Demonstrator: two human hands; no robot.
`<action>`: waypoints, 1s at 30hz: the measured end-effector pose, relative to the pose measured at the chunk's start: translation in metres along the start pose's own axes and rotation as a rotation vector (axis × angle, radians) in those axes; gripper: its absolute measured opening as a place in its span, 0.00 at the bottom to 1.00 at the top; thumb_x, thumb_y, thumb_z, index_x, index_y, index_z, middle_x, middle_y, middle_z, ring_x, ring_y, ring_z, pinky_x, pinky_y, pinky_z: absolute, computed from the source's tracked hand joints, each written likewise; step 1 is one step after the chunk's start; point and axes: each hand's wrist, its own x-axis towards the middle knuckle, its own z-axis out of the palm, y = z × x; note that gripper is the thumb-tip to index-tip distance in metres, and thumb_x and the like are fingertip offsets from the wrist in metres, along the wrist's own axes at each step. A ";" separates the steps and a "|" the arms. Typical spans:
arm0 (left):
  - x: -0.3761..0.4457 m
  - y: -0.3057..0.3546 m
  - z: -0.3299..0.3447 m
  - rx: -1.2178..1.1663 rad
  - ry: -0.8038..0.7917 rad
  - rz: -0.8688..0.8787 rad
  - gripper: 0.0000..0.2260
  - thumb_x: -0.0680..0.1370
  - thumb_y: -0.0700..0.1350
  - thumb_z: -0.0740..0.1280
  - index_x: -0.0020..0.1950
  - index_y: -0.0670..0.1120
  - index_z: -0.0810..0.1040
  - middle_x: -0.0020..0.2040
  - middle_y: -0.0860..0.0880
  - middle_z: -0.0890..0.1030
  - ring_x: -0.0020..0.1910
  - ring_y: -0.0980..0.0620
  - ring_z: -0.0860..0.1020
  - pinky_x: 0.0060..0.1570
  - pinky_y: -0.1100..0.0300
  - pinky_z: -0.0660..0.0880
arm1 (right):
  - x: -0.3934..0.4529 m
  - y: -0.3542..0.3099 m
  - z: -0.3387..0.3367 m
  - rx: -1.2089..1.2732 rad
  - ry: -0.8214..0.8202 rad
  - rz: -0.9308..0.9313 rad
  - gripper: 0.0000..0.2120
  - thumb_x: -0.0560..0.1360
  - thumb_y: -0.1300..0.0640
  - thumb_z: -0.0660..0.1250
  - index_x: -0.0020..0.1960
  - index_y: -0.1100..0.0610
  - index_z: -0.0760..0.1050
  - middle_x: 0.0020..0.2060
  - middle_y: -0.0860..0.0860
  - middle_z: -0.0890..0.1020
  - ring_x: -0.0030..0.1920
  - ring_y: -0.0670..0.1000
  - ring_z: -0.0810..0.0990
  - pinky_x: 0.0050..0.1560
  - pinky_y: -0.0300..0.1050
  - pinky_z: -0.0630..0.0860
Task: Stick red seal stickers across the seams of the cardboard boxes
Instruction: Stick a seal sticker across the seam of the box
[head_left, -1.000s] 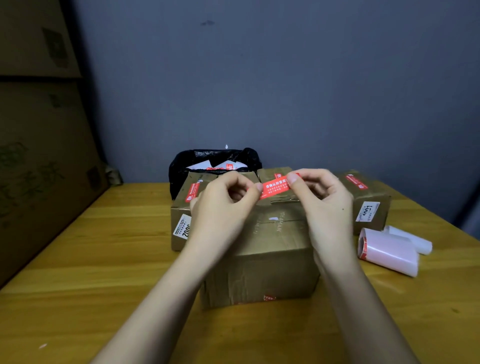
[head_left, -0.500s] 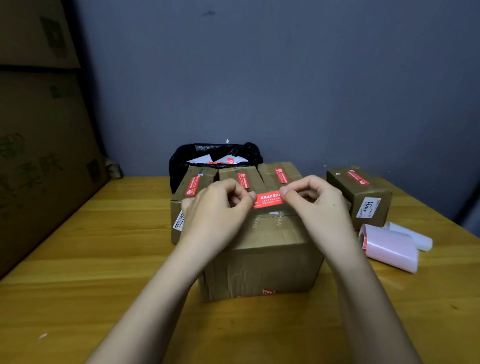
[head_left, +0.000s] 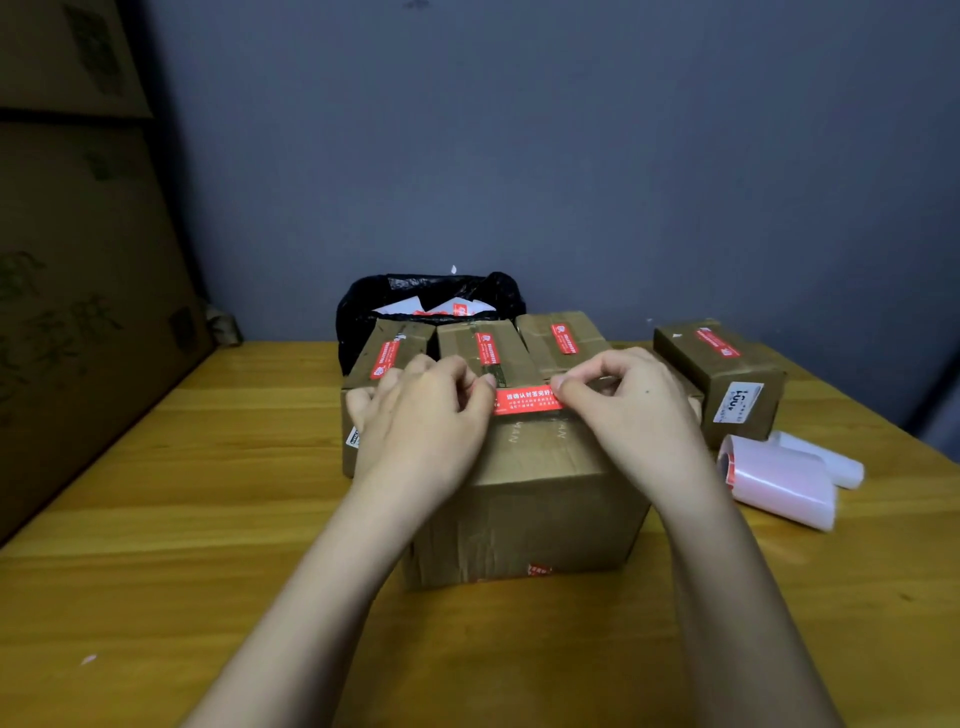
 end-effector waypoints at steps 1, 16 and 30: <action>-0.002 0.001 0.000 0.046 0.000 0.008 0.12 0.80 0.57 0.56 0.45 0.54 0.73 0.50 0.52 0.74 0.57 0.48 0.71 0.54 0.52 0.59 | -0.001 0.000 0.001 -0.055 -0.008 -0.010 0.07 0.74 0.45 0.68 0.41 0.46 0.79 0.53 0.44 0.76 0.60 0.50 0.72 0.63 0.51 0.62; -0.008 0.007 0.011 0.427 0.112 0.104 0.16 0.78 0.57 0.59 0.56 0.49 0.77 0.54 0.46 0.77 0.56 0.42 0.73 0.53 0.49 0.64 | -0.007 -0.002 0.007 -0.302 -0.020 -0.119 0.06 0.78 0.47 0.64 0.46 0.48 0.77 0.54 0.45 0.77 0.60 0.49 0.71 0.56 0.45 0.66; -0.007 0.009 0.012 0.457 0.099 0.108 0.16 0.80 0.56 0.56 0.61 0.50 0.73 0.58 0.47 0.75 0.59 0.43 0.73 0.57 0.49 0.63 | -0.012 -0.001 0.013 -0.364 0.051 -0.159 0.05 0.78 0.47 0.63 0.47 0.48 0.74 0.54 0.46 0.77 0.59 0.51 0.70 0.54 0.46 0.66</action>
